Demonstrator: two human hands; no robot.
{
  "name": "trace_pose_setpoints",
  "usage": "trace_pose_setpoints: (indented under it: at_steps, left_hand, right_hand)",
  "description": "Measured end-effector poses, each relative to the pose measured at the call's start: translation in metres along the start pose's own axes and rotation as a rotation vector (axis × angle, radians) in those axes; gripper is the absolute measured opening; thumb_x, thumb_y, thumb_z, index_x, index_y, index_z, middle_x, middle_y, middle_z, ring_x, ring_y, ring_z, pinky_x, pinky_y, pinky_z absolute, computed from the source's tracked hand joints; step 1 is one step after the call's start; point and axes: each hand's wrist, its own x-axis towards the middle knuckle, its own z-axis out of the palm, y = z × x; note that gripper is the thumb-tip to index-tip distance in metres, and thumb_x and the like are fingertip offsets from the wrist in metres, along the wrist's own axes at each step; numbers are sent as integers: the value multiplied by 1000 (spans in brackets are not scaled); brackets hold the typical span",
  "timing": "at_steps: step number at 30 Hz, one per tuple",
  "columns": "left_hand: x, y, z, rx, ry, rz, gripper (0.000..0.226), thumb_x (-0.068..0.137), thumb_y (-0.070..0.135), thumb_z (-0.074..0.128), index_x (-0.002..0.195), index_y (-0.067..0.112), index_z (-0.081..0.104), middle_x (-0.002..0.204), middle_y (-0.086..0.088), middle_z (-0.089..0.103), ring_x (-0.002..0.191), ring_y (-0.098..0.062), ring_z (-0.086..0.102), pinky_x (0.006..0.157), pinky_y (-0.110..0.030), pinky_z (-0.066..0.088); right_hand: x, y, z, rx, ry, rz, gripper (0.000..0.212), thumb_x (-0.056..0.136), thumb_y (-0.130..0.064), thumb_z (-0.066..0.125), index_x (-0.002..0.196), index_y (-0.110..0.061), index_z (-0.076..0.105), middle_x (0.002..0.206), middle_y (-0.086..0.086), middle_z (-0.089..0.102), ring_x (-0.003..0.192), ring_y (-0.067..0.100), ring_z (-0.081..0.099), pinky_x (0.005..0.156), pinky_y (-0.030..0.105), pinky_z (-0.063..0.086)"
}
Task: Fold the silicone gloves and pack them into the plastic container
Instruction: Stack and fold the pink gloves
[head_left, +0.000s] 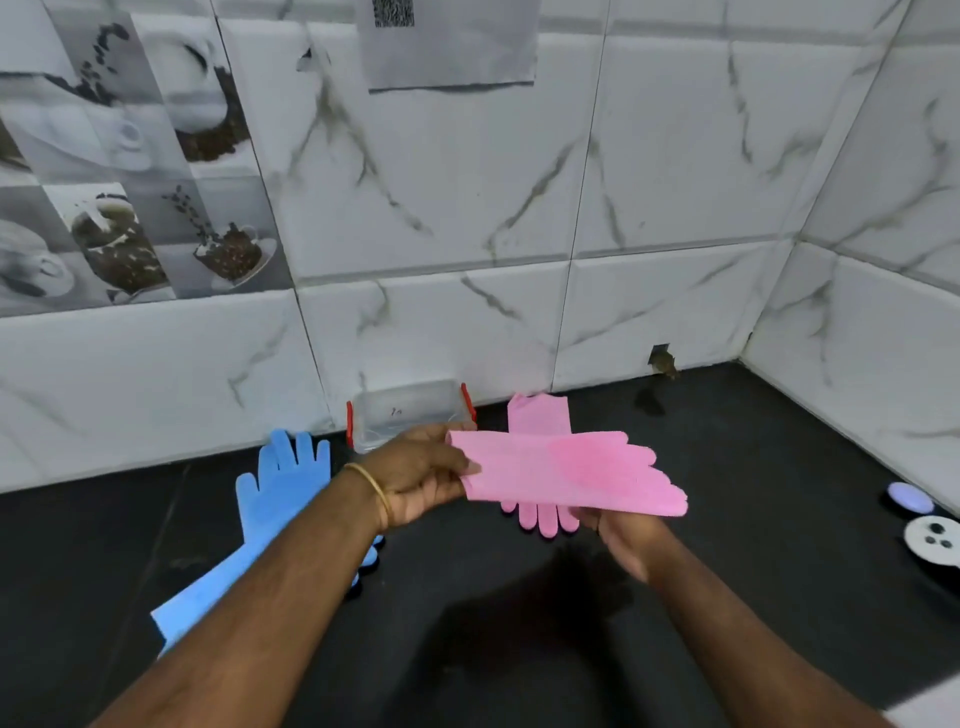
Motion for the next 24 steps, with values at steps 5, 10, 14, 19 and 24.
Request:
trace_pose_setpoints:
  at_steps: [5,10,14,19,24]
  left_hand:
    - [2,-48,-17,-30,4,-24,59,77,-27,53,124,7,61,125,-19,57,116,-36,57,83,-46,58]
    - [6,-84,-28,91,154,-47,41,79,-24,53,109,-1,70,125,-21,59,113,-36,59,84,-42,59]
    - [11,-106,-25,159,222,-66,47,76,-18,65,118,5,64,122,-19,62,108,-33,64,87,-47,57]
    - [17,-125,-20,338,301,-107,62,74,-19,67,126,14,57,123,-13,58,107,-31,63,81,-45,60]
    - [20,-136,-24,472,391,-193,71,72,-19,66,131,18,54,126,-8,51,107,-30,59,80,-46,60]
  right_hand:
    - [-10,37,-21,777,276,163,35,104,-9,23,96,-15,57,71,1,76,66,17,74,61,31,61]
    - [-14,52,-48,904,397,234,41,98,-53,38,100,-20,64,102,8,67,94,26,65,84,42,54]
    - [-13,52,-61,966,226,313,82,74,-79,56,116,-10,72,116,20,71,111,40,66,101,56,46]
    - [0,60,-63,864,242,411,33,80,-18,43,97,-5,68,85,16,73,76,34,73,73,43,57]
    - [2,72,-72,800,229,472,31,80,-17,42,95,-5,67,82,15,71,81,33,66,76,42,53]
